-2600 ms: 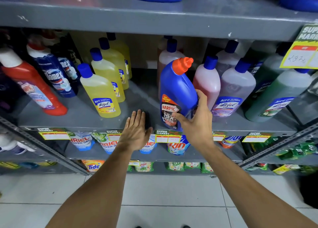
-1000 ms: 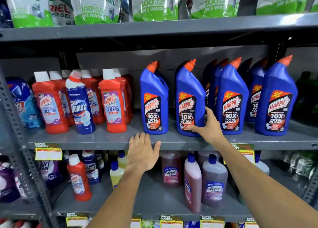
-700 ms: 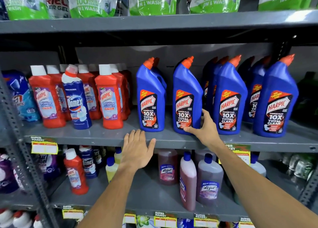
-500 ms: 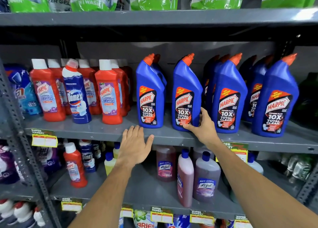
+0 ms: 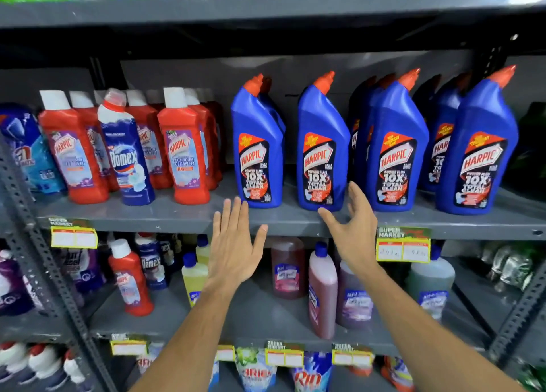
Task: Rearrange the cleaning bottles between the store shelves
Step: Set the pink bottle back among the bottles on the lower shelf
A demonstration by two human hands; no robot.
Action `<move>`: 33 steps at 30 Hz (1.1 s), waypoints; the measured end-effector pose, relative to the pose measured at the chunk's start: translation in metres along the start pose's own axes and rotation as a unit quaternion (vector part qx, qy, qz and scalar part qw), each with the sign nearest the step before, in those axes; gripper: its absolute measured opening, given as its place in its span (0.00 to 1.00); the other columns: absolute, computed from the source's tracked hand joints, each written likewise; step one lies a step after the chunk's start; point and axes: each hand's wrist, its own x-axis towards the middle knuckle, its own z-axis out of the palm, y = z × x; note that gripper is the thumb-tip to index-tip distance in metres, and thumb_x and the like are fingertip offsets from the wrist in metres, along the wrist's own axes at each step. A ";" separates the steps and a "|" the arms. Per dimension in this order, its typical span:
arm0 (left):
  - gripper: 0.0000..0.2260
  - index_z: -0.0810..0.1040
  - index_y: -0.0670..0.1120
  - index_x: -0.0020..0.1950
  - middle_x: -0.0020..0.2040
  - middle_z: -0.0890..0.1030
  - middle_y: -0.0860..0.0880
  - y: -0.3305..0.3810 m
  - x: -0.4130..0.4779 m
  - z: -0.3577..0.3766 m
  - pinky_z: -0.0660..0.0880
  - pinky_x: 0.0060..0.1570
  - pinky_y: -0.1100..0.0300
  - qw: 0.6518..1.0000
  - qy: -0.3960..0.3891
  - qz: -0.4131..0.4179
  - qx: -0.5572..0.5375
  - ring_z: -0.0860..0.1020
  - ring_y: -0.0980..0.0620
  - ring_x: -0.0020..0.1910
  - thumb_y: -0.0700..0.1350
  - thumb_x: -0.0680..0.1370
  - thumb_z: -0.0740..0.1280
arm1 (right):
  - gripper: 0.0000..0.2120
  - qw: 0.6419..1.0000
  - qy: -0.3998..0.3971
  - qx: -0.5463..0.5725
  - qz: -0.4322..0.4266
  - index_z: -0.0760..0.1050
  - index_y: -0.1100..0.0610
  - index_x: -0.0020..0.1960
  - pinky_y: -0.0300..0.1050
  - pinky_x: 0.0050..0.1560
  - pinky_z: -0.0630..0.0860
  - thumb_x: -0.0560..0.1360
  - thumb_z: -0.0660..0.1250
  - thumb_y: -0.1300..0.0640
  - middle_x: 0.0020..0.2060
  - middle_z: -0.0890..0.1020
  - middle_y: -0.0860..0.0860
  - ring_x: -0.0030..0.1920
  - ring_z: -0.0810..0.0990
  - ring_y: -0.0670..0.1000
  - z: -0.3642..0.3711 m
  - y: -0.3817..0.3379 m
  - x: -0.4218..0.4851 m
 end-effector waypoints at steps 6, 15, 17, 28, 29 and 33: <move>0.34 0.46 0.43 0.81 0.82 0.45 0.44 -0.019 -0.066 0.053 0.44 0.79 0.50 0.998 0.058 0.015 -0.013 0.44 0.46 0.81 0.58 0.82 0.54 | 0.39 0.994 0.077 -0.064 -0.040 0.63 0.58 0.78 0.34 0.72 0.64 0.73 0.77 0.52 0.71 0.69 0.56 0.72 0.64 0.35 0.012 0.041 -0.084; 0.36 0.44 0.42 0.80 0.82 0.44 0.42 -0.076 -0.139 0.164 0.44 0.79 0.48 0.964 -0.266 0.013 0.018 0.43 0.44 0.81 0.62 0.81 0.51 | 0.50 0.977 -0.040 -0.096 0.184 0.56 0.58 0.80 0.59 0.75 0.67 0.68 0.81 0.53 0.76 0.68 0.55 0.76 0.69 0.56 0.047 0.140 -0.142; 0.36 0.44 0.41 0.80 0.82 0.45 0.42 -0.089 -0.146 0.183 0.43 0.79 0.49 0.948 -0.318 0.012 0.023 0.43 0.44 0.81 0.62 0.81 0.51 | 0.48 0.967 -0.052 -0.113 0.223 0.60 0.57 0.78 0.59 0.71 0.71 0.66 0.82 0.53 0.73 0.74 0.55 0.72 0.73 0.58 0.054 0.155 -0.145; 0.34 0.48 0.38 0.80 0.81 0.48 0.38 -0.132 -0.171 0.224 0.43 0.78 0.46 0.938 -0.345 -0.010 0.016 0.46 0.41 0.81 0.59 0.82 0.52 | 0.36 0.935 -0.090 -0.213 0.270 0.70 0.56 0.65 0.55 0.57 0.78 0.63 0.83 0.47 0.57 0.84 0.55 0.56 0.82 0.60 0.065 0.188 -0.139; 0.35 0.48 0.38 0.80 0.81 0.48 0.38 -0.132 -0.171 0.225 0.43 0.78 0.46 0.938 -0.345 -0.010 0.014 0.46 0.41 0.81 0.60 0.82 0.52 | 0.36 0.938 -0.109 -0.199 0.261 0.71 0.55 0.64 0.54 0.57 0.79 0.63 0.83 0.48 0.57 0.85 0.54 0.56 0.83 0.59 0.066 0.189 -0.137; 0.35 0.48 0.39 0.80 0.81 0.48 0.39 -0.135 -0.172 0.228 0.43 0.78 0.46 0.938 -0.345 -0.010 0.016 0.46 0.41 0.81 0.61 0.82 0.51 | 0.35 0.937 -0.209 -0.137 0.243 0.71 0.54 0.66 0.49 0.56 0.82 0.65 0.83 0.53 0.52 0.84 0.44 0.50 0.84 0.47 0.076 0.192 -0.130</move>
